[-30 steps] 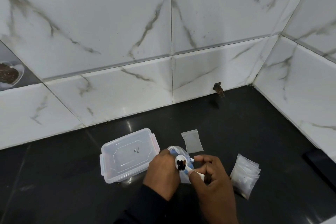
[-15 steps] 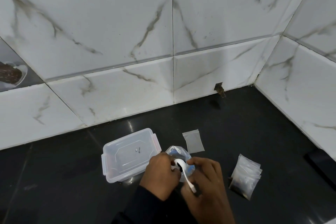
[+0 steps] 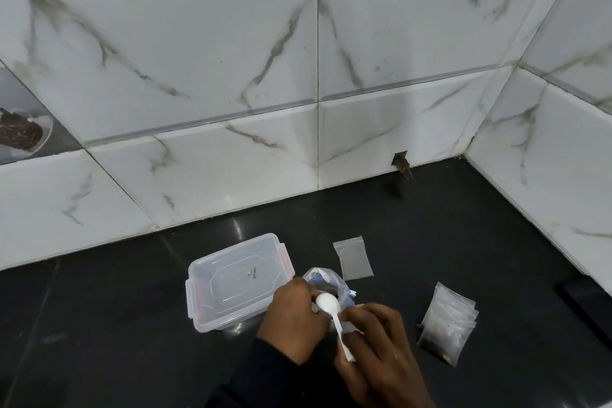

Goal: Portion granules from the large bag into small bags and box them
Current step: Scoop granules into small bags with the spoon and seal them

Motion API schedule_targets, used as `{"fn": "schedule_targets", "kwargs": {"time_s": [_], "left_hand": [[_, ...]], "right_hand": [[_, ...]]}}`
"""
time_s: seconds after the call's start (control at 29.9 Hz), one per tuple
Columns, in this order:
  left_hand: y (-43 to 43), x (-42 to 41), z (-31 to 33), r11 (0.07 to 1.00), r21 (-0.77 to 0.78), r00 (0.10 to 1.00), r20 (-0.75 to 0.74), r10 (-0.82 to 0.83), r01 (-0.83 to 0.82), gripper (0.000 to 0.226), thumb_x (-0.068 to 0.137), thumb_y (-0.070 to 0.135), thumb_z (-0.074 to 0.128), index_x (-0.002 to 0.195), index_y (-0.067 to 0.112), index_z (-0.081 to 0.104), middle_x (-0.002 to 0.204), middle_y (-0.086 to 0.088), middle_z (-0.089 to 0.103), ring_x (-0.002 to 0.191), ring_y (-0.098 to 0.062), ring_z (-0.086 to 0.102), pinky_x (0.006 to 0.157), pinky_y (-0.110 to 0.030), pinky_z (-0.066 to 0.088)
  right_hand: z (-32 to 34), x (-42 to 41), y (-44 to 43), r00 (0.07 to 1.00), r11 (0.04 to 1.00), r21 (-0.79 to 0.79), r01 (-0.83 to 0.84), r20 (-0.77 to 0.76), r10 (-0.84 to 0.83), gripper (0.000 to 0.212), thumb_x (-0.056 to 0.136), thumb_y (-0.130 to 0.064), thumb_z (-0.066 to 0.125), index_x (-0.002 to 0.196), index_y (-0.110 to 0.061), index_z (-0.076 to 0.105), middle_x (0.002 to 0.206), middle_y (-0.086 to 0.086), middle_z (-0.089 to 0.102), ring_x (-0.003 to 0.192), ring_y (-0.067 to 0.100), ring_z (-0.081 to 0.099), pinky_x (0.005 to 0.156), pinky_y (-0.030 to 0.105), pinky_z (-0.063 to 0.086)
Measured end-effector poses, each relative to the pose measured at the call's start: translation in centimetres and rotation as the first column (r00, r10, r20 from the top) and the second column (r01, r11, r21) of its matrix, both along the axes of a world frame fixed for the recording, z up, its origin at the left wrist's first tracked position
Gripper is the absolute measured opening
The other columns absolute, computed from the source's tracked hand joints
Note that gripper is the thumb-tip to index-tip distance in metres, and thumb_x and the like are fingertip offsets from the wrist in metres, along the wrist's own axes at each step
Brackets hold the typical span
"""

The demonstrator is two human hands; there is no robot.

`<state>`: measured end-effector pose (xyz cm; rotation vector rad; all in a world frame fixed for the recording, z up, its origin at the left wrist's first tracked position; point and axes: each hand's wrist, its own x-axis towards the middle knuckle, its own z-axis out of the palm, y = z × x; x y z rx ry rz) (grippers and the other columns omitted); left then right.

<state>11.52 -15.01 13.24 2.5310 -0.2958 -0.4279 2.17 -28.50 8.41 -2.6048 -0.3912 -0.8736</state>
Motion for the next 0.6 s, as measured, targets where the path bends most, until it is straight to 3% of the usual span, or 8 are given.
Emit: {"fn": "schedule_targets", "kwargs": {"time_s": [0.1, 0.17, 0.2, 0.27, 0.33, 0.4, 0.5, 0.6], "left_hand": [[0.3, 0.2, 0.3, 0.999, -0.008, 0.999, 0.016, -0.043, 0.043, 0.029, 0.084, 0.025, 0.068, 0.112, 0.02, 0.067, 0.119, 0.006, 0.059, 0.105, -0.01, 0.057, 0.085, -0.017, 0.044], [0.6, 0.3, 0.2, 0.997, -0.026, 0.997, 0.018, -0.077, 0.077, 0.03, 0.082, 0.023, 0.066, 0.112, 0.019, 0.068, 0.12, 0.007, 0.058, 0.104, -0.009, 0.056, 0.089, -0.019, 0.047], [0.7, 0.2, 0.3, 0.995, -0.034, 0.995, 0.011, -0.097, 0.097, 0.031, 0.082, 0.021, 0.066, 0.113, 0.02, 0.068, 0.121, 0.008, 0.057, 0.104, -0.008, 0.056, 0.09, -0.019, 0.047], [1.3, 0.1, 0.2, 0.989, -0.04, 0.989, -0.017, -0.146, 0.145, 0.038, 0.083, 0.02, 0.066, 0.12, 0.025, 0.064, 0.126, 0.013, 0.054, 0.105, -0.003, 0.053, 0.09, -0.015, 0.044], [1.8, 0.1, -0.2, 0.977, -0.038, 0.976, -0.055, -0.213, 0.211, 0.052, 0.084, 0.019, 0.064, 0.133, 0.031, 0.053, 0.129, 0.015, 0.053, 0.109, -0.001, 0.051, 0.094, -0.014, 0.042], [1.8, 0.0, -0.7, 0.965, 0.026, 0.957, -0.136, -0.256, 0.262, 0.063, 0.087, 0.018, 0.062, 0.144, 0.033, 0.039, 0.134, 0.011, 0.054, 0.121, -0.006, 0.051, 0.102, -0.018, 0.038], [0.9, -0.1, -1.4, 0.919, 0.163, 0.905, -0.303, -0.3, 0.36, 0.067, 0.094, 0.017, 0.058, 0.152, 0.028, 0.025, 0.152, 0.003, 0.039, 0.137, -0.015, 0.039, 0.114, -0.023, 0.026], [0.5, 0.0, -2.5, 0.869, 0.274, 0.904, -0.247, -0.35, 0.412, 0.055, 0.097, 0.019, 0.055, 0.148, 0.016, 0.035, 0.152, -0.004, 0.038, 0.136, -0.02, 0.041, 0.112, -0.027, 0.028]], "right_hand": [[0.3, 0.2, -0.1, 0.997, 0.993, 0.114, -0.004, -0.074, 0.012, 0.029, 0.093, -0.027, 0.057, 0.076, -0.008, 0.072, 0.104, 0.007, 0.069, 0.091, 0.024, 0.06, 0.072, 0.031, 0.054], [1.2, 0.1, -0.3, 0.986, 0.947, 0.319, 0.041, -0.164, 0.012, 0.012, 0.085, -0.021, 0.069, 0.077, -0.012, 0.071, 0.1, -0.001, 0.067, 0.081, 0.013, 0.065, 0.065, 0.024, 0.053], [2.2, 0.0, -0.4, 0.974, 0.898, 0.427, 0.106, -0.224, -0.008, 0.005, 0.081, -0.018, 0.072, 0.077, -0.015, 0.071, 0.094, -0.007, 0.068, 0.076, 0.007, 0.066, 0.062, 0.02, 0.052], [3.9, 0.3, -1.1, 0.93, 0.754, 0.595, 0.278, -0.365, -0.055, 0.014, 0.08, -0.009, 0.078, 0.078, -0.022, 0.072, 0.075, -0.011, 0.069, 0.065, 0.005, 0.066, 0.059, 0.013, 0.049], [5.1, 1.2, -2.1, 0.859, 0.643, 0.647, 0.41, -0.511, -0.033, 0.017, 0.084, -0.009, 0.077, 0.08, -0.026, 0.074, 0.066, -0.008, 0.07, 0.059, 0.006, 0.067, 0.056, 0.009, 0.047], [5.3, 2.5, -3.2, 0.808, 0.687, 0.586, 0.43, -0.589, -0.003, 0.013, 0.088, -0.016, 0.074, 0.083, -0.027, 0.074, 0.068, -0.01, 0.071, 0.061, 0.005, 0.066, 0.059, 0.011, 0.049], [5.3, 4.1, -3.5, 0.731, 0.8, 0.459, 0.387, -0.682, 0.038, 0.009, 0.088, -0.018, 0.074, 0.088, -0.027, 0.076, 0.071, -0.013, 0.07, 0.075, -0.003, 0.065, 0.064, 0.009, 0.048], [5.1, 5.4, -2.6, 0.695, 0.908, 0.345, 0.237, -0.713, 0.09, 0.015, 0.084, -0.021, 0.074, 0.076, -0.032, 0.068, 0.069, -0.016, 0.063, 0.068, 0.0, 0.061, 0.059, 0.01, 0.043]]}}
